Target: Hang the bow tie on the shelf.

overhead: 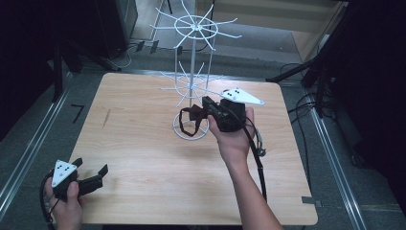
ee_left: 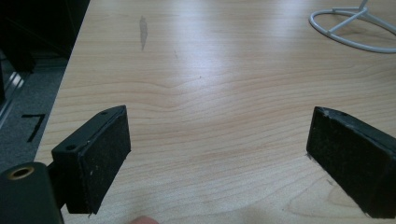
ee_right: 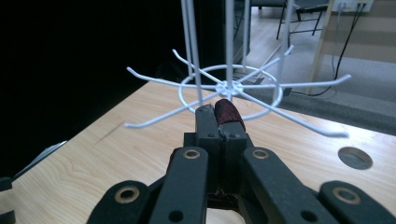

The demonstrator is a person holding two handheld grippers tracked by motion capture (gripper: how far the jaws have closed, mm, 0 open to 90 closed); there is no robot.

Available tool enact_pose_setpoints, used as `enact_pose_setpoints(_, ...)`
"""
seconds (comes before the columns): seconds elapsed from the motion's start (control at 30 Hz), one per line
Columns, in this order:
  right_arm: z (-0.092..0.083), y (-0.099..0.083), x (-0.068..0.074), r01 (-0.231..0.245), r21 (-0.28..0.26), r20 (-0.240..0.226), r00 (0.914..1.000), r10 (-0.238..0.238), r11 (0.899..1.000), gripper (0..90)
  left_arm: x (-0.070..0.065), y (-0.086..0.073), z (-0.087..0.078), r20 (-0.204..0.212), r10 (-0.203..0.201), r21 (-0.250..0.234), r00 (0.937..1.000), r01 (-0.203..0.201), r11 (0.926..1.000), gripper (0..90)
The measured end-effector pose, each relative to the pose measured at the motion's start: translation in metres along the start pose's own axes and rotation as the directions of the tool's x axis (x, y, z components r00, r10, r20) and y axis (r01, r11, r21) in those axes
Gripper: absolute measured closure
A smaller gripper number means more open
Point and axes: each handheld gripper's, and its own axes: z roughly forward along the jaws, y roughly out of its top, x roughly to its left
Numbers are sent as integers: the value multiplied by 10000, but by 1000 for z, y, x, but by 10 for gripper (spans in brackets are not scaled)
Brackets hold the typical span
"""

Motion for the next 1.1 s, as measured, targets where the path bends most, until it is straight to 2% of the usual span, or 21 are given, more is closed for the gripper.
enact_pose_setpoints(0.1, 2, 4, 2, 3, 44, -31, 10000, -2, 10000, 900, 0, 0, 0, 2, 10, -2, 10000, -10, 10000, 69)
enact_pose_setpoints(0.27, 12, 9, 2, 3, 425, 75, 10000, -6, 9991, 900, 0, 0, 0, 12, 30, 21, 10000, -30, 10000, 70)
enact_pose_setpoints(0.37, 21, 8, -2, -252, 712, 87, 9997, 247, 9971, 900, 0, 0, 0, 21, 39, 36, 10000, -40, 10000, 69)
enact_pose_setpoints(0.47, 27, 7, -2, -275, 867, 95, 9996, 268, 9959, 900, 0, 0, 0, 19, 30, 28, 10000, -30, 10000, 69)
enact_pose_setpoints(0.77, 38, 4, -14, -726, 966, 386, 9969, 691, 9927, 890, 0, 0, 0, 38, -2, 14, 10000, 2, 10000, 70)
enact_pose_setpoints(0.93, 40, -6, -26, -1393, 784, 225, 9902, 1380, 9871, 831, 1, 0, 0, 61, -46, 4, 10000, 46, 10000, 69)
enact_pose_setpoints(1.03, 40, -11, -34, -1961, 668, 116, 9806, 1958, 9783, 794, 1, 0, 0, 57, -41, 7, 10000, 41, 10000, 70)
enact_pose_setpoints(1.07, 40, -11, -34, -1961, 668, 116, 9806, 1958, 9783, 794, 1, 0, 0, 57, -41, 7, 10000, 41, 10000, 69)
enact_pose_setpoints(1.1, 39, -14, -38, -2223, 677, 92, 9750, 2222, 9726, 752, 1, 0, 0, 58, -34, 12, 10000, 34, 10000, 69)
